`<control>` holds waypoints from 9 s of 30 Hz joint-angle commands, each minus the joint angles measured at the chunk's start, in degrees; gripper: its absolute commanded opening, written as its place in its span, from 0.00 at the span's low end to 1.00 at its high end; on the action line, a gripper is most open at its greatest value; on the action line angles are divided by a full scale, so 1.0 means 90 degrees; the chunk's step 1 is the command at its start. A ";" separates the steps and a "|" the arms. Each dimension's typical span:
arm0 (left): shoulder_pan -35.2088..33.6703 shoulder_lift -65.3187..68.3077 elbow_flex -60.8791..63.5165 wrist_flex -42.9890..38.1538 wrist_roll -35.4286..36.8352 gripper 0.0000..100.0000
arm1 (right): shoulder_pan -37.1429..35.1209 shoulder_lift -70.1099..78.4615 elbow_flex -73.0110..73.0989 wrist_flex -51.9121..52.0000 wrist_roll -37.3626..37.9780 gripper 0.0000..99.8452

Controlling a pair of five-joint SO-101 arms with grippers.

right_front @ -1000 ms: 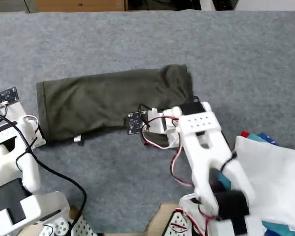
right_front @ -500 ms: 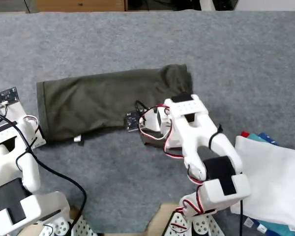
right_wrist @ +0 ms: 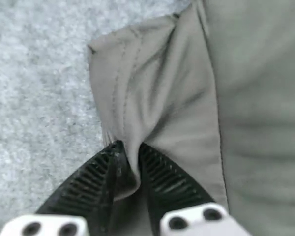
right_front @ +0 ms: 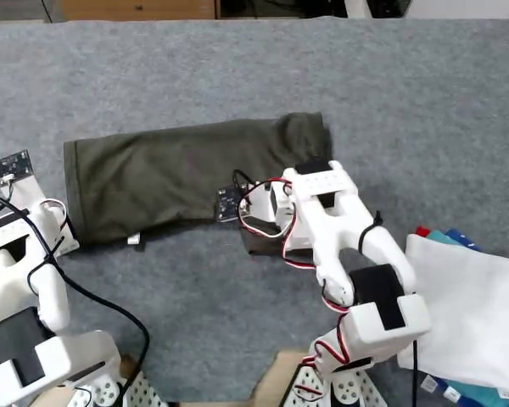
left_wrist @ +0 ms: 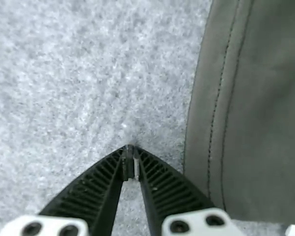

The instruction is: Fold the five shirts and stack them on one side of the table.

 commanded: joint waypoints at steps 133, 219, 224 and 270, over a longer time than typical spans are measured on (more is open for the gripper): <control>0.0840 0.2789 -0.5695 0.3810 0.1172 0.18 | 0.3053 0.4498 -0.8650 0.1465 -0.6408 0.15; 0.5910 0.4869 -1.0891 0.4620 0.2354 0.02 | 0.3062 0.4781 -0.8484 0.0811 -0.6457 0.15; 0.5910 0.4869 -1.0852 0.4347 0.2725 0.02 | 0.3043 0.4781 -0.8474 0.0811 -0.6447 0.15; 0.6574 0.6852 -1.3031 0.6564 0.3341 0.02 | 0.3033 0.4781 -0.8493 0.0801 -0.6418 0.15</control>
